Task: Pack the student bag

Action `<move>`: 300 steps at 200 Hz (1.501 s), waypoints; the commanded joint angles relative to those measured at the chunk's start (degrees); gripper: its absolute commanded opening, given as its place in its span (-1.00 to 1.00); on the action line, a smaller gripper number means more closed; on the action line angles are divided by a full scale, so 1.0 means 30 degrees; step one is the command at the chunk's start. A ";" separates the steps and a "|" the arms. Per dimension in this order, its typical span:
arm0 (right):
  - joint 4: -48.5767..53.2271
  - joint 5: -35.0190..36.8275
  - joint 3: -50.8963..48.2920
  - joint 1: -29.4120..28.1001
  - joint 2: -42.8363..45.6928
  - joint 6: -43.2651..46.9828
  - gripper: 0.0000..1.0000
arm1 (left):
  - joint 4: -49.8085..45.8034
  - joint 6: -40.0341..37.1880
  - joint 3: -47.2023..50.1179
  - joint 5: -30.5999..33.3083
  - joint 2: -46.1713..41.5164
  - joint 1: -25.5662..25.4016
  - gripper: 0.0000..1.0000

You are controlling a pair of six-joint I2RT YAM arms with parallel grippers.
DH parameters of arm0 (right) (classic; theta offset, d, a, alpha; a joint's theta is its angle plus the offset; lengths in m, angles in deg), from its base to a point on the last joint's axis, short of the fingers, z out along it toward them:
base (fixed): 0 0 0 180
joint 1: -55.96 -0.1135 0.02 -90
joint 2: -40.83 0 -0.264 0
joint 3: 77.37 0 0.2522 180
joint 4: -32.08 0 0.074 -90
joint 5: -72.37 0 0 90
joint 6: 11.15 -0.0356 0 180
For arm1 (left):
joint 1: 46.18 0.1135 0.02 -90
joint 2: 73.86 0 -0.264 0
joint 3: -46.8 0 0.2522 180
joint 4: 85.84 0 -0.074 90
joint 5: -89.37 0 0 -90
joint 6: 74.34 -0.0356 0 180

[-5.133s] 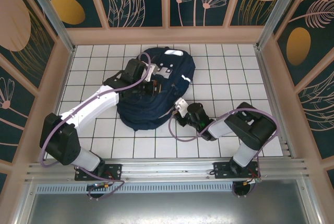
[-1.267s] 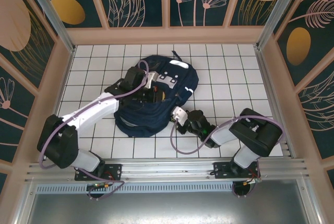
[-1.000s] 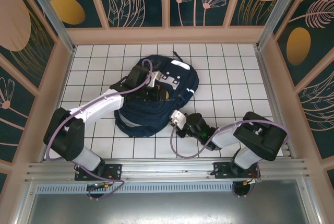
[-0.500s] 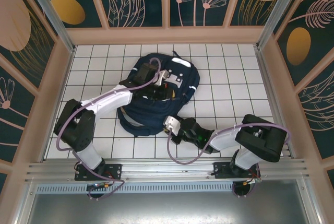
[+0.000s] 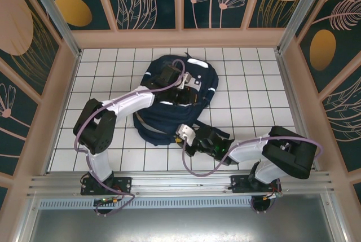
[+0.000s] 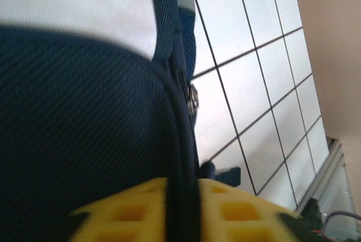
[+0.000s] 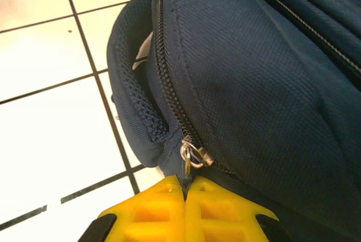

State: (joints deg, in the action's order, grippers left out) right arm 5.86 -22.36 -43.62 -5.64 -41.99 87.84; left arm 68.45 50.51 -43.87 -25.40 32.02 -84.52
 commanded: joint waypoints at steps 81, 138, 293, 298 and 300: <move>-0.1444 -0.7473 0.2598 0.2836 -0.1165 -0.3292 -1.00 | -0.0647 0.0809 0.7461 0.2758 -1.1016 0.0097 -0.18; -0.0715 -0.9291 0.4294 0.3642 -0.2252 -0.4005 -1.00 | 0.0719 0.2635 1.1781 -0.1225 -1.2825 0.0113 -0.17; 0.1362 -0.6544 0.1636 0.5698 0.1309 -0.5224 -1.00 | -0.2904 0.2252 1.3101 0.6959 -1.5545 0.6045 0.27; 0.1554 -0.6353 0.1349 0.5791 0.1723 -0.5225 -1.00 | -0.2582 0.2348 1.3271 0.6824 -1.5412 0.6140 0.27; 0.1611 -0.6272 0.1244 0.5870 0.1875 -0.5225 -1.00 | -0.2449 0.2414 1.3352 0.6757 -1.5368 0.6156 0.27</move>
State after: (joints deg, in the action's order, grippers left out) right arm 10.66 -45.71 -36.76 10.03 -42.72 73.37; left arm 57.70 57.33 -6.12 -5.44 -15.56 -67.65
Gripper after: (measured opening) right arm 0.051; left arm 0.633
